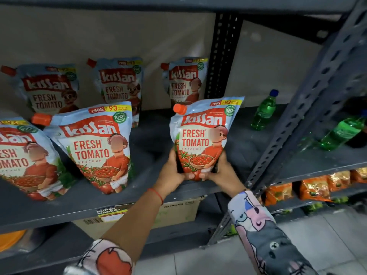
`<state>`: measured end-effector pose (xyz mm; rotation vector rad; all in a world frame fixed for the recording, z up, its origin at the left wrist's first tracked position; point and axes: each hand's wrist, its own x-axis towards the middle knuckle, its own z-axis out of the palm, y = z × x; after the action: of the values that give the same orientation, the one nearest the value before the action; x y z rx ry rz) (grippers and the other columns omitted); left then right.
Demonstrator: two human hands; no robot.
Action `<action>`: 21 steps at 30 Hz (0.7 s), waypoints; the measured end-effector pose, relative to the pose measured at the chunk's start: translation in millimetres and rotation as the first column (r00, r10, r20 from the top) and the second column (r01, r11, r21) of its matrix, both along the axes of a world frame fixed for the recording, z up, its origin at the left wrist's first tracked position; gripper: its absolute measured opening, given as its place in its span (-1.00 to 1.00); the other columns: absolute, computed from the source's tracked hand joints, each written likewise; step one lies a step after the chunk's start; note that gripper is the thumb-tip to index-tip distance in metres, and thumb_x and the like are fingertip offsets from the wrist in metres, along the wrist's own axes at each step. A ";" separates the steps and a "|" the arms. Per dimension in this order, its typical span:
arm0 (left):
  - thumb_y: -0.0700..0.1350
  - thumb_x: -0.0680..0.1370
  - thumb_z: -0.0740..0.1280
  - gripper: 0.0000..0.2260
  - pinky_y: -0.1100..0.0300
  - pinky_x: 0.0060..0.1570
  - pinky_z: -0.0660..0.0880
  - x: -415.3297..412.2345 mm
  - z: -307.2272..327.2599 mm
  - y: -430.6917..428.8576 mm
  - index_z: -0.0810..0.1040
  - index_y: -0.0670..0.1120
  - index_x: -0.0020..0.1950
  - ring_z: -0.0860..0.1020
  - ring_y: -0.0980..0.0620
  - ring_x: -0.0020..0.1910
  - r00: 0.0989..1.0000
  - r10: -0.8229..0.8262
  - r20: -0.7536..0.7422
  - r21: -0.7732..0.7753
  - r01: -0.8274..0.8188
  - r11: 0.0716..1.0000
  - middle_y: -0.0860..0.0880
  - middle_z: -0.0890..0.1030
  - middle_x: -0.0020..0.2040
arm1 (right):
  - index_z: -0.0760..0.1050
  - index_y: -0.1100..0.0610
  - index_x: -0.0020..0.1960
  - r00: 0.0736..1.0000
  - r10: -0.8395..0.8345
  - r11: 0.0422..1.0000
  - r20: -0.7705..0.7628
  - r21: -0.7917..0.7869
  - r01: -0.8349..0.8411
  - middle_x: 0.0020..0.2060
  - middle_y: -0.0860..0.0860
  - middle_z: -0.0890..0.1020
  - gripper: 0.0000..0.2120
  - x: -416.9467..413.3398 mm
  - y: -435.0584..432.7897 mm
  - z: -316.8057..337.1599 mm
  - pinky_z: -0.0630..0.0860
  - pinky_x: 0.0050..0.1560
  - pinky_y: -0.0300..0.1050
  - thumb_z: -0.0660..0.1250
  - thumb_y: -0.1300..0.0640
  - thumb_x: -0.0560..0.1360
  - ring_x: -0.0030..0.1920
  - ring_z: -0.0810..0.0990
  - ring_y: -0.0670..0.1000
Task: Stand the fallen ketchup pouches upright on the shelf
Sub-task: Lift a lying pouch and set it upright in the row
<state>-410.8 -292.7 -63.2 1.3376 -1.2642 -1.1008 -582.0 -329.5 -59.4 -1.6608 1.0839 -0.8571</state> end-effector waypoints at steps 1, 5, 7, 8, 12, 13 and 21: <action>-0.27 0.22 0.49 -0.14 0.03 0.22 0.44 -7.5 -0.6 -5.0 0.14 0.47 0.15 0.44 0.06 0.22 1.000 -0.004 0.018 0.000 0.004 1.000 0.26 0.46 0.12 | 0.08 -0.14 0.23 1.000 -0.013 1.000 -0.001 0.004 0.013 0.06 -0.30 0.44 -0.21 -7.7 -2.9 -0.4 0.44 0.00 -0.37 0.51 0.26 0.26 0.07 0.48 -0.24; -0.24 0.26 0.50 -0.15 0.39 -0.03 0.38 -33.7 -2.5 -16.8 0.12 0.33 0.30 0.45 0.17 0.10 0.997 -0.018 0.074 -0.012 0.019 1.000 0.36 0.43 0.04 | 0.02 -0.13 0.26 1.000 -0.029 0.999 0.003 0.028 0.029 0.09 -0.29 0.41 -0.19 -31.5 -11.1 -2.5 0.44 -0.05 -0.51 0.47 0.32 0.30 0.07 0.47 -0.32; -0.24 0.28 0.49 -0.15 0.40 -0.03 0.37 -40.4 0.0 -17.2 0.09 0.24 0.36 0.44 0.18 0.10 0.996 -0.021 0.082 -0.013 0.022 1.000 0.35 0.42 0.04 | 0.00 -0.11 0.27 0.999 -0.031 0.998 0.006 0.061 0.031 0.13 -0.22 0.42 -0.19 -34.3 -10.2 0.3 0.44 0.13 -0.34 0.45 0.34 0.31 0.17 0.45 -0.15; -0.24 0.29 0.49 -0.15 0.36 0.01 0.38 -42.6 3.2 -15.6 0.08 0.25 0.35 0.44 0.16 0.13 0.996 -0.029 0.088 -0.018 0.031 0.999 0.31 0.43 0.05 | 0.03 -0.08 0.27 0.999 -0.041 0.996 0.026 0.084 0.038 0.16 -0.14 0.43 -0.22 -35.0 -8.9 2.9 0.42 0.23 -0.18 0.44 0.36 0.32 0.23 0.43 -0.04; -0.30 0.32 0.47 -0.17 0.22 0.32 0.29 -44.5 8.8 18.8 0.09 0.11 0.41 0.33 0.10 0.33 1.000 0.012 -0.015 -0.035 -0.013 0.999 0.12 0.37 0.27 | 0.14 0.12 0.36 0.966 -0.230 0.973 0.117 0.028 0.229 0.23 -0.04 0.42 -0.20 -34.9 23.2 7.0 0.37 0.27 -0.18 0.48 0.38 0.25 0.29 0.41 0.01; -0.26 0.33 0.48 -0.22 0.28 0.32 0.27 -40.9 6.1 38.9 0.13 0.08 0.41 0.33 0.11 0.34 0.996 0.094 -0.014 -0.054 -0.094 0.994 0.08 0.37 0.30 | 0.17 0.13 0.37 0.921 -0.368 0.928 0.126 -0.008 0.372 0.23 -0.02 0.42 -0.19 -32.1 41.9 3.5 0.37 0.26 -0.15 0.51 0.32 0.25 0.27 0.42 0.02; 0.12 0.27 0.46 -0.20 0.07 0.22 0.33 82.6 1.6 150.4 0.26 -0.24 0.36 0.38 -0.17 0.28 0.692 0.688 0.219 -0.118 -0.681 0.723 -0.26 0.37 0.31 | 0.17 0.04 0.37 0.995 -0.003 0.998 0.096 -0.056 0.009 0.30 -0.06 0.32 -0.13 98.8 103.1 1.0 0.32 0.28 -0.28 0.57 0.12 0.20 0.27 0.38 -0.15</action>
<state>-328.2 -142.2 -61.6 1.7656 -0.8005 -0.3814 -483.2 -226.4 -58.5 -1.6460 1.0074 -0.9695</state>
